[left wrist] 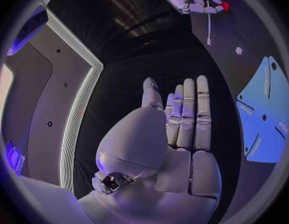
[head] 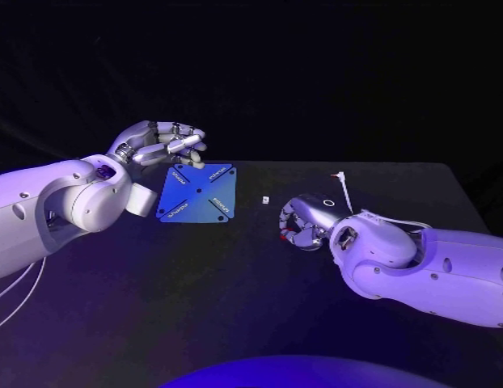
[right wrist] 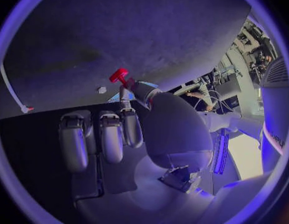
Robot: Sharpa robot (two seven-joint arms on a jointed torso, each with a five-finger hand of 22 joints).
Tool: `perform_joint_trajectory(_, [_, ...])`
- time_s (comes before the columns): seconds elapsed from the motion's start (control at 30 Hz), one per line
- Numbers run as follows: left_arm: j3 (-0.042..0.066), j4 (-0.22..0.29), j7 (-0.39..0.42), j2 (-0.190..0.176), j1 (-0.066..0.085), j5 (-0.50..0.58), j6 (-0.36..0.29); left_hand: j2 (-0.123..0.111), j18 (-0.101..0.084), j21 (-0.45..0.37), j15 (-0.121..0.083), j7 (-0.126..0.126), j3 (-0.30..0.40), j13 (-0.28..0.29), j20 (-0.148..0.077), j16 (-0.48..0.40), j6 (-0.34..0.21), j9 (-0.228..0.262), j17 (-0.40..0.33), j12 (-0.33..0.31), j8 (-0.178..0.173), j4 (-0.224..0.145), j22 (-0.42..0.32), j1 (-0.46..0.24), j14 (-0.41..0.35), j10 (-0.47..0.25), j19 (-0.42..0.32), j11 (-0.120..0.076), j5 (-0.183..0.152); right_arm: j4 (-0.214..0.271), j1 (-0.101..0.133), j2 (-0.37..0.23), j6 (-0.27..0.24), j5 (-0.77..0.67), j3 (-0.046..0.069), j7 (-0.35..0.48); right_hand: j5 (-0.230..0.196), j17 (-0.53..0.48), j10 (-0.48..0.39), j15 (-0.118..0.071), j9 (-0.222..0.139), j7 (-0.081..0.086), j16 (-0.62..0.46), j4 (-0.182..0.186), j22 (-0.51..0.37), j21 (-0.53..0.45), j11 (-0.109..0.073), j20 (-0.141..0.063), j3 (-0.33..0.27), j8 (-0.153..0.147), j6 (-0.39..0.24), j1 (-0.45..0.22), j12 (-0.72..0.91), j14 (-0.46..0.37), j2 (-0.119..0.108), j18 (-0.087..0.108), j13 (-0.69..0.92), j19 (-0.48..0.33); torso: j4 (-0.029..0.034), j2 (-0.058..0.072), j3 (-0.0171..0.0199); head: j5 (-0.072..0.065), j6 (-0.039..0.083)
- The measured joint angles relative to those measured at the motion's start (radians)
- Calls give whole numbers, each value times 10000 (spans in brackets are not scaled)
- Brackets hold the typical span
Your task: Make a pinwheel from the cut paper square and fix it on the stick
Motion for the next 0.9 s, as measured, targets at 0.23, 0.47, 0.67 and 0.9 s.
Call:
perform_joint_trajectory(0.23, [-14, -12, -18, 63, 0, 0, 37, 0, -1, 0, 0, 0, 0, 0, 0, 0, 0, -10, 0, 0, 0, 0, 0, 0, 0, 0, 0, 0, 0, -73, -151, 317, 528, -706, -97, -332, 0, 0, 37, 0, 9, -36, 0, 0, 0, 0, -37, 0, 0, -2, 35, 0, 0, 0, -1, 0, -1, 0, 3, 1, 0, 37, -40])
perform_joint_trajectory(0.47, [-19, -5, -35, 73, 0, 0, 70, 0, 0, 0, 0, 0, 0, 1, 0, 0, 0, -10, 0, 0, 0, 0, 0, 0, 0, 0, 0, 0, 0, -407, -288, 675, 927, -1269, -127, -527, 0, -1, 37, -34, 18, -36, 0, 0, -1, 0, -36, 0, 0, 20, 36, 0, 0, -35, -1, 0, -1, 0, 12, 13, 4, 81, -79])
perform_joint_trajectory(0.67, [-19, 7, -47, 66, 0, 0, 88, 0, 0, -44, 0, 35, 0, 1, 0, 0, -35, -10, -8, 0, 0, 0, -11, 0, 0, 0, 0, 0, 1, -631, -376, 987, 1106, -1634, -133, -617, 0, -1, 37, -34, 48, -36, 0, 0, 7, 0, -36, 1, 0, 35, 35, 0, 0, -35, -1, 1, -1, 0, 12, 20, 7, 102, -122])
perform_joint_trajectory(0.9, [-19, 15, -59, 62, 0, 0, 103, 0, 0, -44, 0, 36, 0, 2, 0, 0, -36, -10, -10, 0, 0, 0, -12, 0, 0, 0, 0, 0, -41, -766, -412, 1283, 1227, -1908, -134, -677, -1, -1, 37, -34, 43, -35, 0, -1, 6, 0, -36, -35, 0, 36, 35, 0, 0, -35, -1, 0, -1, 36, 8, 20, 7, 130, -142])
